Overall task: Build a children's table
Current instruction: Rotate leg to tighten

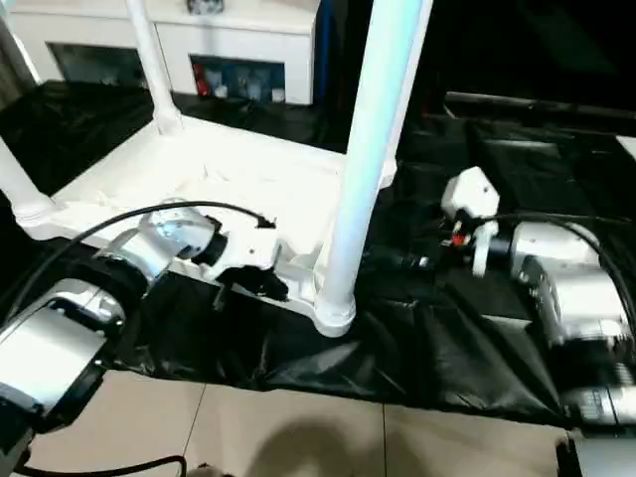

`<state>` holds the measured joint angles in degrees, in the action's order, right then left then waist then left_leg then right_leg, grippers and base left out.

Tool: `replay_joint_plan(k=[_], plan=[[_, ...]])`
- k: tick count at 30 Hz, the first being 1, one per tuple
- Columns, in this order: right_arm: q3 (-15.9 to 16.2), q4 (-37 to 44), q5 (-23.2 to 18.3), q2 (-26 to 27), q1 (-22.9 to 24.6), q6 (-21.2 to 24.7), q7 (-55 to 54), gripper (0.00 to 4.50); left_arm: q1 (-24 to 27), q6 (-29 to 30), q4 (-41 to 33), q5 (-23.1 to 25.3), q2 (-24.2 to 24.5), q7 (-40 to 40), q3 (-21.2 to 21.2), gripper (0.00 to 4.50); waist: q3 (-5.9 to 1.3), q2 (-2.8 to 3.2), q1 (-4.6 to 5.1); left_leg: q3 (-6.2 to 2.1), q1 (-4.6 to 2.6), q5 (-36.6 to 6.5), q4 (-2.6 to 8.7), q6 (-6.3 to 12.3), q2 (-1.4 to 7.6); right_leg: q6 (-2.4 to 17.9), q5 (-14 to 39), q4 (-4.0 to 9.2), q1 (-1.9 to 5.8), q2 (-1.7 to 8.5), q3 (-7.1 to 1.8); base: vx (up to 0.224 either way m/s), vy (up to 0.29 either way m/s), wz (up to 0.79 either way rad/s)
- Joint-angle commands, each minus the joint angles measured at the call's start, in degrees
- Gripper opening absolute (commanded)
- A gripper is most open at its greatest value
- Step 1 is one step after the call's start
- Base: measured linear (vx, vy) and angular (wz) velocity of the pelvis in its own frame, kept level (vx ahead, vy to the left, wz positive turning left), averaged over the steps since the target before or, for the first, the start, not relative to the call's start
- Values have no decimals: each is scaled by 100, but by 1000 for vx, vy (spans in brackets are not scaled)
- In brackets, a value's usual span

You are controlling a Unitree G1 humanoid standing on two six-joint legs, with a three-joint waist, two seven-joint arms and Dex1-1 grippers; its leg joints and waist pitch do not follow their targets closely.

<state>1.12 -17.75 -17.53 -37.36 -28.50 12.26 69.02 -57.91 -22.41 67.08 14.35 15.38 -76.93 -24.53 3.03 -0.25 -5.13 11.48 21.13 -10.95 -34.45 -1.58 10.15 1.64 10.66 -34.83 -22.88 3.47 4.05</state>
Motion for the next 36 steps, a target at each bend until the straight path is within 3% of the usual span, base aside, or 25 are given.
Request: replay_joint_plan(k=[1,5,7,9,11,13,15,16,20,22,23,27,28,30,36], plan=[[119,257,-4,-91,96,202,-61,450,185,78,99,244,106,-156,-197,3,-419,-120,-50,-158,-22,-428,309,781,343,1389,273,344,341,553,-282,0,0,0],[205,280,27,-39,113,283,-39,450,178,395,144,347,118,6,-236,3,-375,-119,-38,-149,-42,-742,328,602,332,1227,1109,440,327,559,-273,0,0,0],[235,280,70,64,108,341,-116,450,181,1080,202,59,-76,155,60,3,-346,-113,-28,-148,-80,-907,343,467,334,1135,1604,495,299,556,-276,0,0,0],[234,303,89,85,120,361,-146,450,181,1175,205,3,-121,226,124,3,-343,-120,-33,-155,-97,-962,347,424,325,1068,1888,537,291,566,-279,0,0,0],[236,356,130,147,137,408,-285,450,184,1341,190,-105,-223,471,264,3,-339,-122,-42,-164,-103,-970,358,419,336,1022,1947,542,281,559,-285,0,0,0],[279,360,190,285,150,448,-545,450,208,1573,96,-319,-403,816,498,3,-333,-66,-20,-182,-109,-1053,365,356,334,1078,1952,547,275,571,-279,0,0,0],[306,375,204,312,174,442,-586,450,234,1534,39,-328,-426,884,513,3,-337,-101,0,-185,-95,-1103,369,354,316,1000,2089,570,291,568,-275,0,0,0],[324,438,187,349,212,485,-621,450,310,1236,-96,-287,-391,877,466,3,-332,-32,-8,-192,-103,-1129,369,353,314,987,2126,586,281,572,-278,0,0,0],[319,580,140,382,294,553,-627,450,482,331,-405,-235,-201,416,333,3,-374,0,19,-222,-42,-1131,395,351,336,969,1719,547,348,553,-278,0,0,0],[291,635,121,351,373,616,-618,450,399,654,-468,-475,-146,-35,507,41,-377,99,15,-198,-71,-1080,377,335,337,1101,1401,530,315,543,-288,0,0,0],[291,635,121,351,373,616,-618,450,399,654,-468,-475,-146,-35,507,45,-383,72,12,-189,-67,-1029,371,340,333,1171,1244,512,332,541,-290,0,0,0],[270,779,100,267,493,702,-598,450,314,658,-481,-656,-33,-606,613,86,-422,125,3,-186,-37,-656,334,496,344,1418,457,398,349,535,-296,0,0,0],[265,793,99,258,505,708,-597,450,301,626,-466,-657,-15,-643,611,91,-418,154,7,-183,-43,-651,331,518,344,1440,405,399,336,528,-293,0,0,0],[252,813,98,228,539,713,-583,450,233,581,-374,-642,41,-682,612,111,-407,147,14,-175,-47,-714,330,538,344,1486,411,404,341,531,-290,0,0,0],[272,940,89,188,566,825,-544,450,32,234,-142,-403,161,-284,539,131,-379,143,23,-168,-72,-901,341,439,342,1329,1020,471,332,527,-291,0,0,0]])
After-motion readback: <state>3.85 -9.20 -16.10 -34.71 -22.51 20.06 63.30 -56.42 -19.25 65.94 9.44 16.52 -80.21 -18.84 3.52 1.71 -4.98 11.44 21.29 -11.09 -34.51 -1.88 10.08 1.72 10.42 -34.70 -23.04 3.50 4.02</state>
